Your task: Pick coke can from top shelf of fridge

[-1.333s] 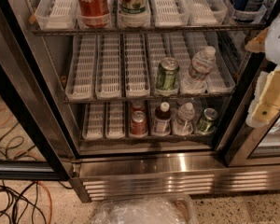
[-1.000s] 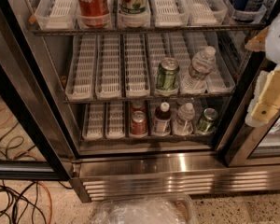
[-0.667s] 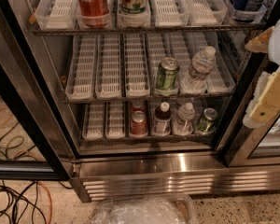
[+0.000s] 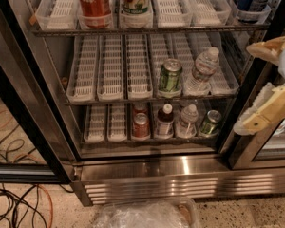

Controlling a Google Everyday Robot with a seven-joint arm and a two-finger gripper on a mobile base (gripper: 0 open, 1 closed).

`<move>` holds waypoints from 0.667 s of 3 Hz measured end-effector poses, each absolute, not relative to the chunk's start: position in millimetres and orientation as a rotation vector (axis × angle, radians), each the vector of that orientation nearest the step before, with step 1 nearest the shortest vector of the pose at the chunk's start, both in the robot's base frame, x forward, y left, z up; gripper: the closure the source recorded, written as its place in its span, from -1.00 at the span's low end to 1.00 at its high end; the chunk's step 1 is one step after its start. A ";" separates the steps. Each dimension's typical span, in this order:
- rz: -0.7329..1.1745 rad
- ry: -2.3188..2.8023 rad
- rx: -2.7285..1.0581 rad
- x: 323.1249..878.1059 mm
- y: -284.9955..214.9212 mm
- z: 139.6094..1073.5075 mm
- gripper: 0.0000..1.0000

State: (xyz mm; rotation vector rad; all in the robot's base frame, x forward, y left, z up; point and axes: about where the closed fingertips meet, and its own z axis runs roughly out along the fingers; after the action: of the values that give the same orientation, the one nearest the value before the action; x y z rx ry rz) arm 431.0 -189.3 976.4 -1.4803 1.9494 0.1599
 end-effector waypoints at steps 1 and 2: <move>0.238 1.830 -1.369 430.0 -175.7 976.4 -1.00; 0.313 1.728 -1.249 427.2 -160.1 977.0 -1.00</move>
Offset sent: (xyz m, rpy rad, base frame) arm -0.0125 0.0694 0.0517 0.7656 -0.2340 -0.0317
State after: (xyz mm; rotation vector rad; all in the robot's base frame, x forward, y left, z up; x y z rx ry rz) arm 427.2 -160.1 977.0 -1.2489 1.7284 0.3134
